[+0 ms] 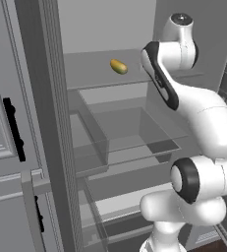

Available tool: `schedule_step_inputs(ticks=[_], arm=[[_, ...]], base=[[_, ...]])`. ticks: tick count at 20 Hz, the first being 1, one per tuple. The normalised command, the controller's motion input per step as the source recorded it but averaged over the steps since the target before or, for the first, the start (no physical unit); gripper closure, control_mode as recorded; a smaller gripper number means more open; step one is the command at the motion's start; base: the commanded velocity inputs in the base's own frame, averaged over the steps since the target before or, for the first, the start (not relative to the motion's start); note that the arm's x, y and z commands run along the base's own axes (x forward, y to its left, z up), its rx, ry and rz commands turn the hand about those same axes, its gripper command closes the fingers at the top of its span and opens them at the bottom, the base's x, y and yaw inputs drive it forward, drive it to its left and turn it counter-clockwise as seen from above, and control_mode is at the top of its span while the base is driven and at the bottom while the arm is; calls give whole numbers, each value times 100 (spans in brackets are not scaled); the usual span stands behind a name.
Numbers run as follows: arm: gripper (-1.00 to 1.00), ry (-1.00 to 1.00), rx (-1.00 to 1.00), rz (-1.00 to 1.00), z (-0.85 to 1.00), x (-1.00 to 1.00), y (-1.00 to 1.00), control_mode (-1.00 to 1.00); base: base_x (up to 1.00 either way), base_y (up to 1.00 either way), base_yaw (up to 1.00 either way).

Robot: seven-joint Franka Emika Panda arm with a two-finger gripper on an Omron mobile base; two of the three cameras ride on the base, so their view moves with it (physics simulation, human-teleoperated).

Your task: Place one cucumber and one chicken drumstick in each tupperware on the nearby counter, to pack two identical lunches.

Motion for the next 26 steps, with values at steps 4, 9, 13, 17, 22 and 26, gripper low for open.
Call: schedule_step_inputs(ticks=[4,9,13,17,22,26], arm=[[100,-1,0,10,1,-100,1,-100],[100,2,0,11,-20,-100,3,-100],[100,17,-1,12,-97,-100,10,-100],[100,14,0,12,-100,-100,6,-100],[100,12,0,7,-97,-100,14,-100],[100,3,0,1,-4,-64,3,-100]], base=[[0,0,0],[0,0,0],[0,0,0],[0,0,0],[0,0,0],[0,0,0]])
